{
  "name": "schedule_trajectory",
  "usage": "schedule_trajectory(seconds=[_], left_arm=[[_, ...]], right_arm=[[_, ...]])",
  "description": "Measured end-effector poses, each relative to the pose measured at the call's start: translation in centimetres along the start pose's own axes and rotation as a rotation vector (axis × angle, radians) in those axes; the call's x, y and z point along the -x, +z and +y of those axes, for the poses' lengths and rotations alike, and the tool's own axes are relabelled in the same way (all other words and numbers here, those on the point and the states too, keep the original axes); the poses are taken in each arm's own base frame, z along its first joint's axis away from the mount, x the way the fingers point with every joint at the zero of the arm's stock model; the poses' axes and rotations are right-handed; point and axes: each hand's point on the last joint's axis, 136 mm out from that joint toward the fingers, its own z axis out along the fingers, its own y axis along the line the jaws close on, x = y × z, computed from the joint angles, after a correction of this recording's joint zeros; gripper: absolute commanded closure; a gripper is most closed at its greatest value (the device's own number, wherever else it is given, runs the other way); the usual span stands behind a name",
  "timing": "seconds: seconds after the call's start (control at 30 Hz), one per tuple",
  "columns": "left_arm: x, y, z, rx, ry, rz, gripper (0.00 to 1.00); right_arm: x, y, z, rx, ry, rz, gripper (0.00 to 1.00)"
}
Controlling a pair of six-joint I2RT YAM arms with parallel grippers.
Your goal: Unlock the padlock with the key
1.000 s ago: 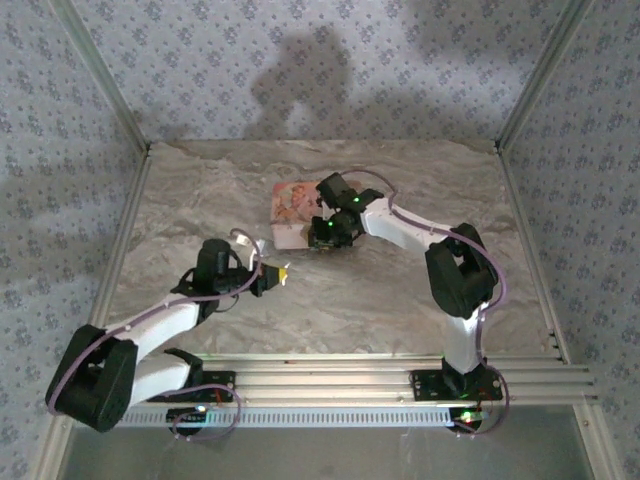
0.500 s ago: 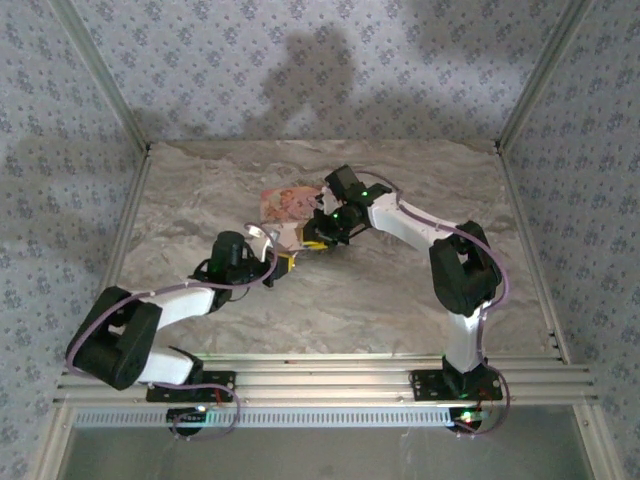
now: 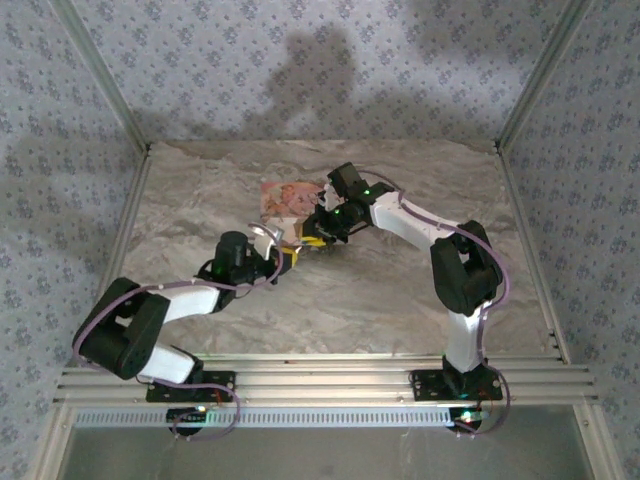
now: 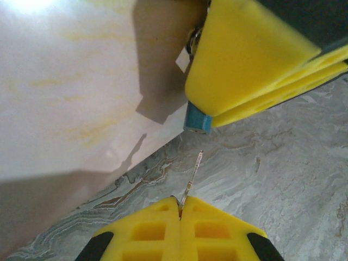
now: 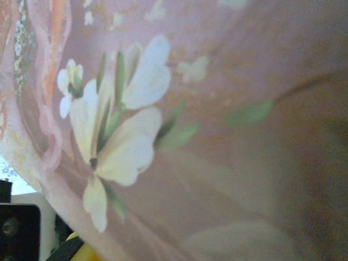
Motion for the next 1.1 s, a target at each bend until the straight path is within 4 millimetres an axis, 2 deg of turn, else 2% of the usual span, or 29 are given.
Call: schedule_trajectory(seconds=[0.13, 0.47, 1.1], left_arm=[[-0.1, 0.2, -0.1, 0.009, 0.008, -0.002, 1.00], [1.3, 0.2, 0.4, 0.051, 0.025, -0.059, 1.00], [1.1, 0.1, 0.1, 0.045, 0.031, -0.064, 1.00]], right_arm=[[0.0, 0.0, 0.0, 0.001, 0.019, -0.002, 1.00], [0.1, -0.4, 0.4, 0.006, 0.035, -0.013, 1.00], [0.1, -0.4, 0.4, 0.006, 0.045, -0.013, 1.00]])
